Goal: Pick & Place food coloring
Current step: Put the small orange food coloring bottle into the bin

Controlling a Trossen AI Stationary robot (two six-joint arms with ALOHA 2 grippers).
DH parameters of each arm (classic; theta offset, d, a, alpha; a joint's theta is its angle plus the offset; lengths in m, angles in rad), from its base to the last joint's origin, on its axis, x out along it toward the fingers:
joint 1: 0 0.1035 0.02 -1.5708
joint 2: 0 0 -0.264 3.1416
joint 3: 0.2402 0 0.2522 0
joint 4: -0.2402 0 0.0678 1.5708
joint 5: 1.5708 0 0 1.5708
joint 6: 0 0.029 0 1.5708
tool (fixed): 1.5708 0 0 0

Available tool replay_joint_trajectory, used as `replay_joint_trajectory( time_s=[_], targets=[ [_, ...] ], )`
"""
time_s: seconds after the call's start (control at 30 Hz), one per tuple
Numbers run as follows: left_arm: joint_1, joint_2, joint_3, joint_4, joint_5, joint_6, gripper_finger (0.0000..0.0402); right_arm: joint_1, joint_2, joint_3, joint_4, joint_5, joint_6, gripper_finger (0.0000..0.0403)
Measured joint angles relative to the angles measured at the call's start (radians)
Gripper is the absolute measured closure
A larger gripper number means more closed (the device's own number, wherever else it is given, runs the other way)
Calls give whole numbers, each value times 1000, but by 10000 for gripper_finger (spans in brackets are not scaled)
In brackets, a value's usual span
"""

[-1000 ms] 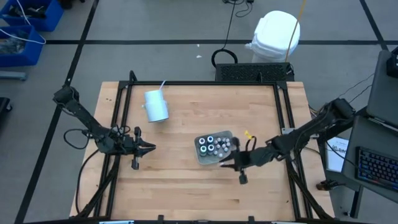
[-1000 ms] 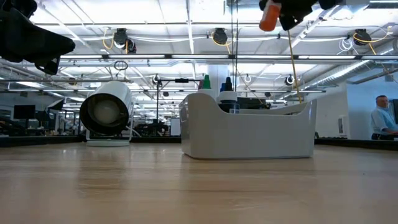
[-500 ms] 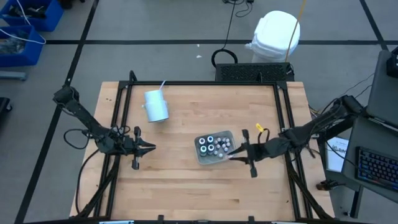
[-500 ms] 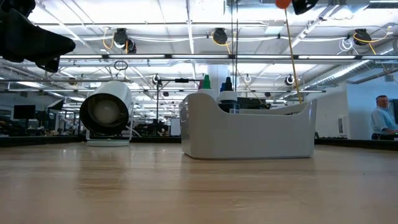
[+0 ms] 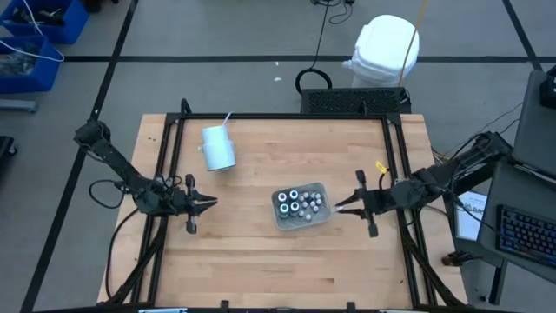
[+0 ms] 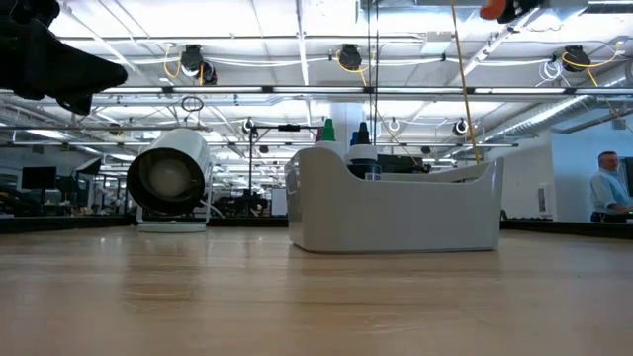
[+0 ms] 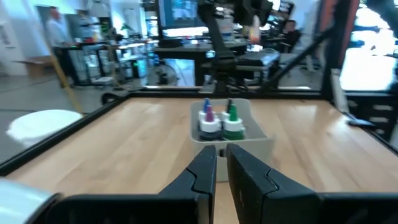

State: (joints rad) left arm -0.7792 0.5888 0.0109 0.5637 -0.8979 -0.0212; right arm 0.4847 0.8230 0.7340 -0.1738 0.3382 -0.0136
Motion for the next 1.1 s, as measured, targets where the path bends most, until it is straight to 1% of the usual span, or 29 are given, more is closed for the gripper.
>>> replay_joint_trajectory(
  time_s=[0.2,0.3,0.4,0.53,0.63,0.77,0.87,1.0,1.1],
  targets=[
    [0,0,0,15,-69,24,355,-17,-83,-102,8,5,0,355],
    [0,0,0,15,-74,54,355,-48,-110,-156,49,5,-2,355],
    [0,0,0,15,-74,89,355,-83,-103,-181,54,3,1,355],
    [0,0,0,16,-74,138,355,-128,-61,-203,110,2,15,355],
    [0,0,0,16,-74,156,355,-156,-5,-207,164,2,17,355],
    [0,0,0,16,-74,165,355,-192,68,-209,214,1,-9,355],
    [0,0,0,16,-74,201,355,-229,118,-209,242,-4,-34,355],
    [0,0,0,17,-74,230,355,-296,186,-209,281,-75,-51,355],
    [0,0,0,16,-74,230,355,-323,226,-209,301,-109,-56,355]
  ],
)
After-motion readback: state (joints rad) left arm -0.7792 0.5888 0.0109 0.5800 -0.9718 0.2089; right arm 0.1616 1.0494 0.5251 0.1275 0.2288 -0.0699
